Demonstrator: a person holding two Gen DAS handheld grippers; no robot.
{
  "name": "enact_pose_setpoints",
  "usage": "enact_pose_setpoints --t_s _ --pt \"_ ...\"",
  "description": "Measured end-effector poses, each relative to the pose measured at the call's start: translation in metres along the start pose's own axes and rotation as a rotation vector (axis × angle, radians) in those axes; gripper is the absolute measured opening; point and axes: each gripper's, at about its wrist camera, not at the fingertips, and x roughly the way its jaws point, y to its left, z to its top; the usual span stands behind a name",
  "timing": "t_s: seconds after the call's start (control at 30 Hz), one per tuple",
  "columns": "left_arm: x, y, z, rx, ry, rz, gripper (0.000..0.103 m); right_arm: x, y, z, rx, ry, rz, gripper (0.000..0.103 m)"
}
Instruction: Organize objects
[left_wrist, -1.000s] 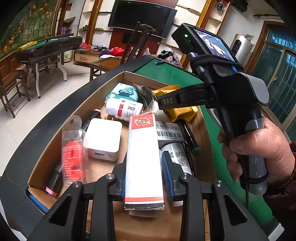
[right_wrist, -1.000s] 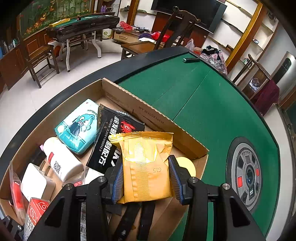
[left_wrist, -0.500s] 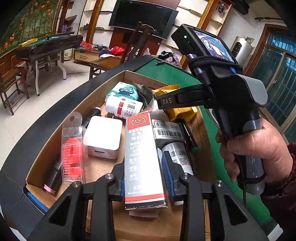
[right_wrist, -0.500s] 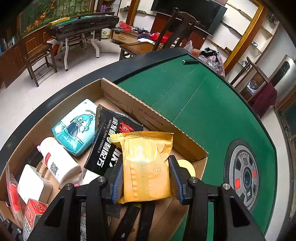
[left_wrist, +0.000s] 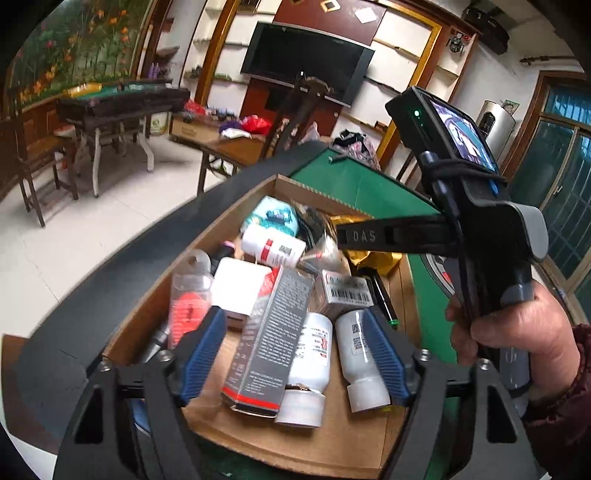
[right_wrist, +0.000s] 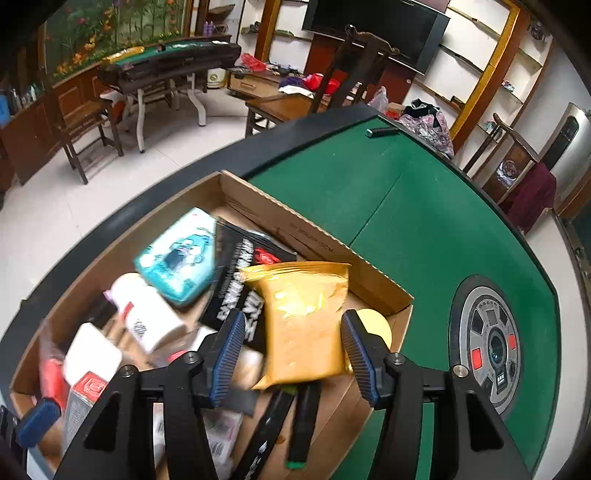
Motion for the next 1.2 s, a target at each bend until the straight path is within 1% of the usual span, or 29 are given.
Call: enact_pose_setpoints --t_s 0.03,0.07,0.13,0.2,0.27,0.3,0.33,0.37,0.43,0.47,0.57,0.6,0.67,0.77,0.8,0.93,0.97,1.07,1.13,1.2 --pt "-0.006 -0.004 0.001 0.015 -0.024 0.02 0.089 -0.005 0.001 -0.001 0.0 -0.009 0.005 0.062" --pt "-0.012 -0.004 0.002 0.024 -0.042 0.03 0.092 -0.011 0.001 -0.004 -0.002 -0.023 0.009 0.064" --pt "-0.027 -0.008 0.004 0.042 -0.103 0.071 0.095 -0.024 0.003 -0.008 -0.007 -0.051 0.008 0.066" --pt "-0.042 -0.012 0.007 0.061 -0.17 0.13 0.097 -0.04 0.002 -0.015 -0.009 -0.091 0.006 0.07" --pt "-0.062 -0.02 0.01 0.077 -0.258 0.19 0.103 -0.052 0.002 -0.022 -0.006 -0.122 0.005 0.074" --pt "-0.072 -0.023 0.01 0.082 -0.3 0.208 0.103 -0.06 -0.001 -0.025 -0.001 -0.141 0.004 0.075" --pt "-0.082 -0.027 0.011 0.086 -0.34 0.212 0.103 -0.069 -0.006 -0.03 0.005 -0.163 0.002 0.076" --pt "-0.089 -0.027 0.014 0.085 -0.363 0.204 0.103 -0.075 -0.008 -0.034 0.01 -0.177 0.001 0.078" --pt "-0.103 -0.026 0.017 0.069 -0.39 0.14 0.103 -0.088 -0.015 -0.04 0.024 -0.203 0.003 0.079" --pt "-0.105 -0.027 0.019 0.059 -0.384 0.104 0.103 -0.094 -0.019 -0.046 0.033 -0.215 0.006 0.08" --pt "-0.107 -0.024 0.022 0.008 -0.316 0.032 0.103 -0.109 -0.027 -0.062 0.045 -0.247 0.004 0.082" --pt "-0.104 -0.023 0.023 -0.013 -0.282 -0.004 0.103 -0.114 -0.03 -0.068 0.045 -0.261 0.0 0.082" --pt "-0.101 -0.025 0.019 -0.035 -0.237 -0.053 0.103 -0.122 -0.032 -0.081 0.041 -0.283 -0.01 0.084" --pt "-0.097 -0.028 0.011 -0.059 -0.182 -0.101 0.103 -0.131 -0.034 -0.098 0.028 -0.309 -0.023 0.085" --pt "-0.096 -0.032 0.002 -0.061 -0.171 -0.11 0.103 -0.133 -0.034 -0.105 0.021 -0.317 -0.027 0.086" --pt "-0.085 -0.036 -0.014 -0.069 -0.089 -0.158 0.103 -0.137 -0.034 -0.123 0.011 -0.328 -0.027 0.087" --pt "-0.081 -0.037 -0.017 -0.069 -0.069 -0.152 0.103 -0.137 -0.034 -0.126 0.01 -0.328 -0.024 0.087" --pt "-0.073 -0.038 -0.025 -0.064 -0.006 -0.064 0.103 -0.137 -0.039 -0.135 0.017 -0.321 -0.008 0.087" --pt "-0.067 -0.041 -0.026 -0.053 0.039 0.02 0.103 -0.137 -0.042 -0.141 0.025 -0.318 0.004 0.087" --pt "-0.063 -0.045 -0.026 -0.033 0.05 0.115 0.103 -0.138 -0.043 -0.146 0.03 -0.316 0.011 0.088"
